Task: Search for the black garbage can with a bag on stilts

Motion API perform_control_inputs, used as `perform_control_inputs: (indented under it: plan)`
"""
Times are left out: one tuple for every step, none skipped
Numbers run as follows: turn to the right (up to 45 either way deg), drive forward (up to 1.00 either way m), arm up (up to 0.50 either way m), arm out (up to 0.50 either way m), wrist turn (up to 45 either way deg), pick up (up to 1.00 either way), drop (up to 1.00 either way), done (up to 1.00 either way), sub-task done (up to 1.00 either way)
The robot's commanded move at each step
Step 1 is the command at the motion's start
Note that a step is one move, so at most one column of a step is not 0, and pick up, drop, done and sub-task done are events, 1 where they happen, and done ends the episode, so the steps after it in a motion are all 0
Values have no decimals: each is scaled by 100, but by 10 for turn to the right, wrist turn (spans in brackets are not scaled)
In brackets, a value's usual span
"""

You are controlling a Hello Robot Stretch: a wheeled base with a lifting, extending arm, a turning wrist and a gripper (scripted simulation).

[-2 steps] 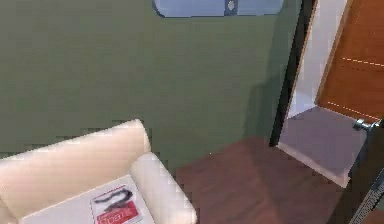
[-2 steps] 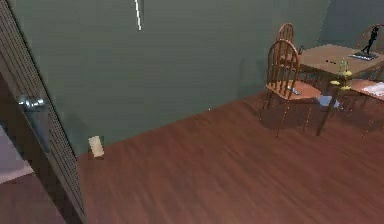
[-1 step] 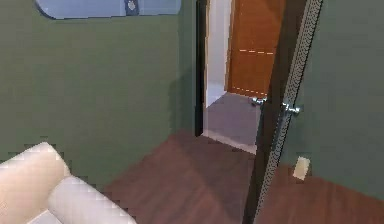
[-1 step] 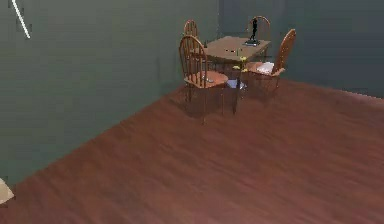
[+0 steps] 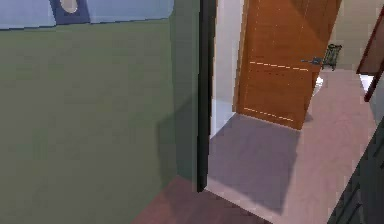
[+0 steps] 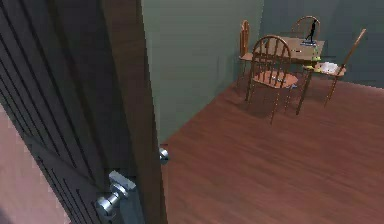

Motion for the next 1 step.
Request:
perform_control_inputs:
  plan:
    - [210,0,0,0,0,0,0,0,0]
